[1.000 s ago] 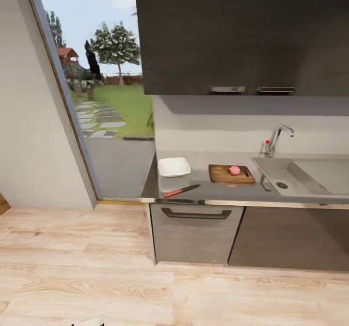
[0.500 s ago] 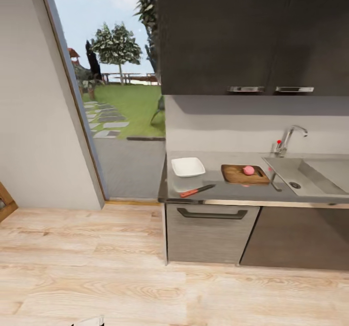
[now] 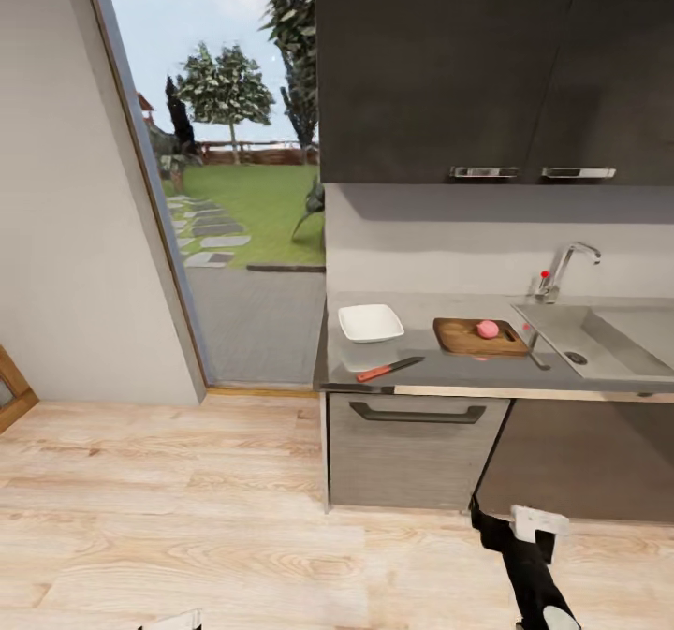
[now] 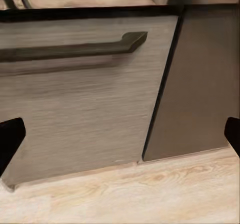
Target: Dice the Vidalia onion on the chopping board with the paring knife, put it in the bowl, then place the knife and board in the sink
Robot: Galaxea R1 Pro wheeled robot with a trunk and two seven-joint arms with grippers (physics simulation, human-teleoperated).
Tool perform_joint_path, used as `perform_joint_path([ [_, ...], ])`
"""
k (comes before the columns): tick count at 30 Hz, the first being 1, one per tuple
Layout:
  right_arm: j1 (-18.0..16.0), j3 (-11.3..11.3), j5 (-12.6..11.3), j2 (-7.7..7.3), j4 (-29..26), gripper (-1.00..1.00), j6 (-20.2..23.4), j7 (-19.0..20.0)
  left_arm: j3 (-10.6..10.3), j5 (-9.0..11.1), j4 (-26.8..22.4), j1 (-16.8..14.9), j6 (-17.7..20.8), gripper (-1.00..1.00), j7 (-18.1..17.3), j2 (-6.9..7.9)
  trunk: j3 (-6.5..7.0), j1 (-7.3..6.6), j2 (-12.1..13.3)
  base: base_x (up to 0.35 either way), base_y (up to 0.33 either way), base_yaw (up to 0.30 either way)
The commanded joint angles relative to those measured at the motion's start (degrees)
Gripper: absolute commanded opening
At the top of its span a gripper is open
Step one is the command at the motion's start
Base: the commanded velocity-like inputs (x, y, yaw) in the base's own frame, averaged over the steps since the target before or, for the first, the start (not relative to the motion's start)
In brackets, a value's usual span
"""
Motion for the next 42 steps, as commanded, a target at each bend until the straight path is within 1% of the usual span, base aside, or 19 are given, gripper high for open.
perform_joint_path([
  [1,0.0,0.1,-0.3,0.95,-4.8,1.0,3.7,-1.3,-0.5,0.1,0.2,-0.1,-0.2,1.0,0.3,-0.08,-0.14,0.04,-0.1,0.0,0.0,0.0],
  [5,0.0,0.1,0.2,2.54,-16.3,1.0,12.8,-3.3,-0.5,0.1,0.2,-0.1,-0.2,1.0,0.3,-0.21,-0.14,0.04,-0.1,0.0,0.0,0.0],
  [6,-0.1,0.1,0.3,2.69,-17.4,1.0,13.7,-3.5,-0.5,0.1,0.2,-0.1,-0.2,1.0,0.3,-0.22,-0.14,0.04,-0.1,0.0,0.0,0.0],
  [10,-1.7,0.1,0.3,2.99,-18.9,1.0,15.4,-4.8,-0.5,0.1,0.2,-0.1,-0.2,1.0,0.2,-0.29,-0.14,0.04,-0.1,0.0,0.0,0.0],
  [14,-5.5,0.1,0.3,3.46,-19.3,1.0,21.2,-6.3,-0.5,0.1,0.2,-0.1,-0.2,1.0,0.2,-0.55,-0.14,0.04,-0.1,0.0,0.0,0.0],
  [16,-9.0,0.1,0.3,3.6,-19.4,1.0,25.8,-6.7,-0.5,0.1,0.2,-0.1,-0.2,1.0,0.2,-0.63,-0.14,0.04,-0.1,0.0,0.0,0.0],
  [18,-11.0,0.1,0.3,3.65,-19.4,1.0,27.7,-6.8,-0.5,0.1,0.2,-0.1,-0.2,1.0,0.1,-0.65,-0.14,0.04,-0.1,0.0,0.0,0.0],
  [20,-14.7,0.6,0.3,3.7,-19.4,1.0,31.1,-7.0,-0.5,0.0,0.2,-0.1,-0.2,1.0,0.1,-0.67,-0.14,0.04,-0.1,0.0,0.0,0.0],
  [21,-16.4,1.3,0.3,3.73,-19.3,1.0,32.9,-7.1,-0.5,0.0,0.2,-0.1,-0.2,1.0,0.1,-0.68,-0.14,0.04,-0.1,0.0,0.0,0.0],
  [23,-21.7,4.9,0.3,3.95,-19.2,1.0,37.7,-8.8,-0.6,0.0,0.2,-0.1,-0.2,1.0,0.1,-0.73,-0.14,0.04,-0.1,0.0,0.0,0.0],
  [24,-23.3,6.0,0.3,4.48,-19.1,1.0,38.8,-10.1,-0.6,0.0,0.2,-0.1,-0.2,1.0,0.0,-0.75,-0.14,0.04,-0.1,0.0,0.0,0.0],
  [25,-24.7,7.0,0.3,5.48,-19.1,1.0,39.8,-11.6,-0.6,0.0,0.2,-0.1,-0.2,1.0,0.0,-0.76,-0.14,0.04,-0.1,0.0,0.0,0.0],
  [26,-25.4,7.3,0.3,6.13,-19.1,1.0,40.2,-12.4,-0.6,0.0,0.2,-0.1,-0.2,1.0,0.0,-0.76,-0.14,0.04,-0.1,0.0,0.0,0.0],
  [27,-26.7,7.9,0.2,7.69,-19.0,1.0,41.2,-13.9,-0.6,0.0,0.2,-0.1,-0.2,1.0,0.0,-0.75,-0.14,0.04,-0.1,0.0,0.0,0.0],
  [28,-28.2,8.4,0.2,10.32,-18.9,1.0,43.1,-15.9,-0.6,0.0,0.2,-0.1,-0.2,1.0,0.0,-0.72,-0.14,0.04,-0.1,0.0,0.0,0.0],
  [30,-29.4,8.8,0.2,12.88,-18.8,1.0,45.8,-17.4,-0.6,0.0,0.2,-0.1,-0.2,1.0,0.0,-0.7,-0.14,0.04,-0.1,0.0,0.0,0.0],
  [32,-30.4,8.9,0.2,13.91,-18.5,1.0,47.6,-18.1,-0.6,0.0,0.2,-0.1,-0.2,1.0,0.0,-0.7,-0.14,0.04,-0.1,0.0,0.0,0.0],
  [37,-31.8,9.1,0.2,13.91,-16.8,1.0,50.3,-18.7,-0.6,0.0,0.2,-0.1,-0.1,1.0,0.0,-0.72,-0.14,0.04,-0.1,0.0,0.0,0.0],
  [42,-32.1,9.0,0.1,13.91,-13.0,1.0,50.9,-18.9,-0.6,0.0,0.2,-0.1,-0.1,1.0,0.0,-0.76,-0.14,0.04,-0.1,0.017,0.014,0.0],
])
